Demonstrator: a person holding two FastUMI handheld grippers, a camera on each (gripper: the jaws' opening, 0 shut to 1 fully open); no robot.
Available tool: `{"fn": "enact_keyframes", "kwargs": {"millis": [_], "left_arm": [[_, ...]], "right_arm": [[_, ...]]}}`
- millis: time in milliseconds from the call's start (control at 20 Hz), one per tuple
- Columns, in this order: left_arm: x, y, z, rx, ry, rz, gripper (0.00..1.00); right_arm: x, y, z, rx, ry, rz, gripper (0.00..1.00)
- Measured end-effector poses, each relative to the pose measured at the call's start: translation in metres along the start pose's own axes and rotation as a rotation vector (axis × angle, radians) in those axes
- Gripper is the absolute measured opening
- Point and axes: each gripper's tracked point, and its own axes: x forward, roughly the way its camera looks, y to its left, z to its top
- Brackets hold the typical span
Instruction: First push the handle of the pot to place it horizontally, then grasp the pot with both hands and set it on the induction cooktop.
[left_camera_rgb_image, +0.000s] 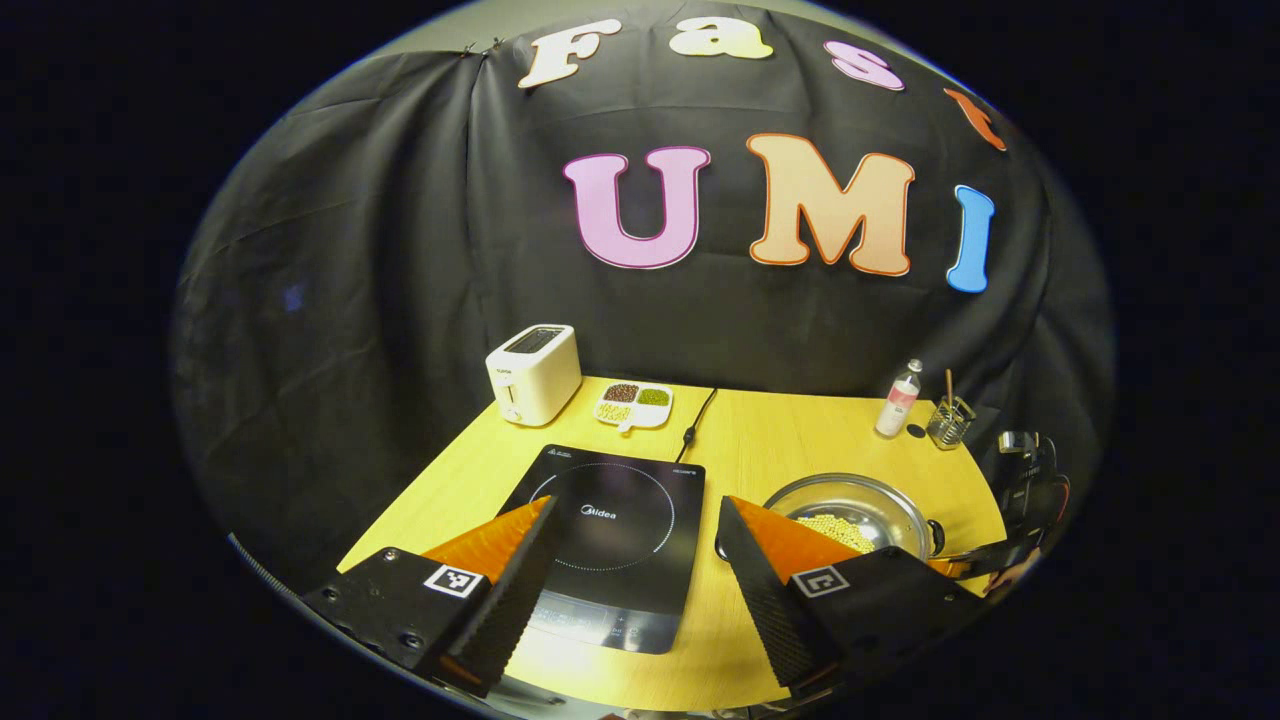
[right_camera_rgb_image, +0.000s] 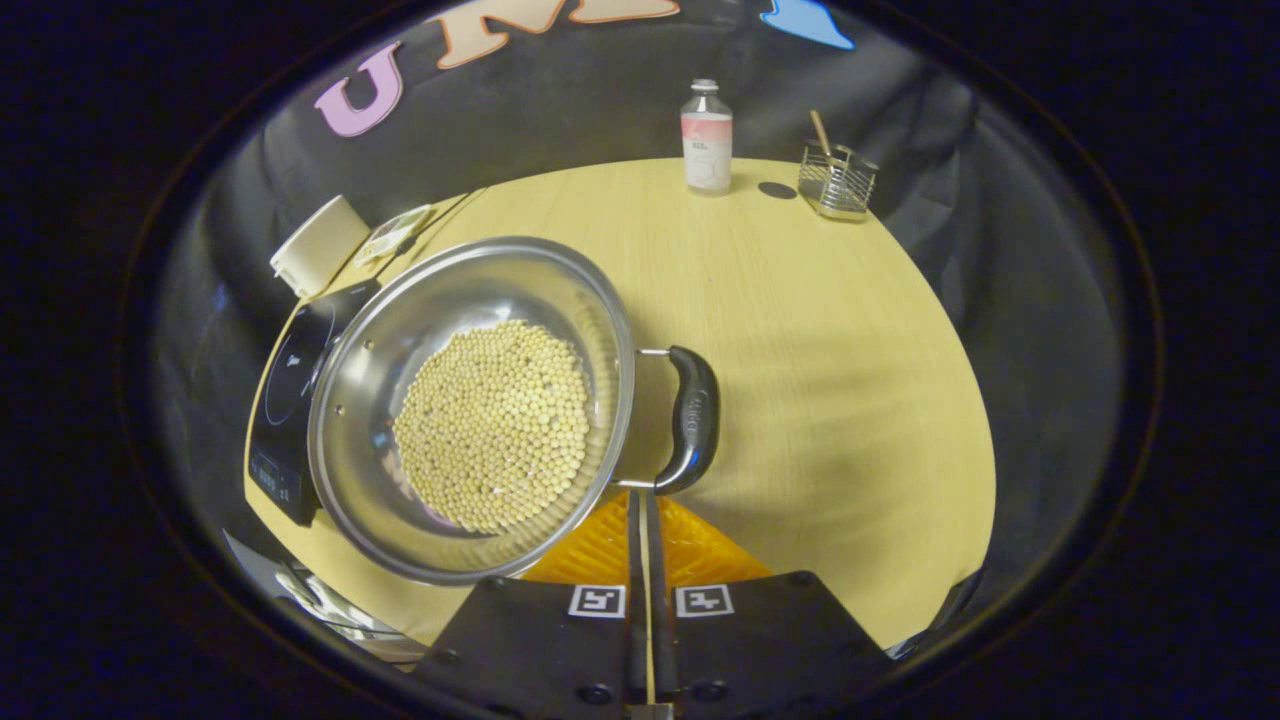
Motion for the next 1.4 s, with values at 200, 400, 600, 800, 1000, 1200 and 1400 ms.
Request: {"fn": "enact_keyframes", "kwargs": {"millis": [200,400,600,800,1000,1200,1400], "left_arm": [[0.0,-0.001,-0.004,0.001,0.007,-0.018,0.96],[0.003,-0.004,-0.015,0.002,0.032,-0.037,0.96],[0.011,-0.012,-0.029,-0.001,0.067,-0.07,0.96],[0.025,-0.028,-0.044,-0.008,0.126,-0.114,0.96],[0.051,-0.048,-0.059,-0.027,0.206,-0.179,0.97],[0.086,-0.072,-0.083,-0.064,0.32,-0.249,0.96],[0.12,-0.089,-0.116,-0.127,0.468,-0.286,0.96]], "right_arm": [[-0.005,-0.002,-0.017,-0.027,0.014,-0.014,0.05],[-0.013,-0.009,-0.026,0.059,0.006,-0.028,0.0],[-0.026,-0.021,-0.028,0.156,0.0,-0.015,0.26],[-0.039,-0.026,-0.014,0.302,-0.019,0.053,0.29],[-0.042,-0.036,0.01,0.373,-0.032,0.1,0.58],[-0.028,-0.038,0.028,0.383,-0.006,0.148,0.82],[-0.006,-0.031,0.04,0.372,0.036,0.193,0.82]]}}
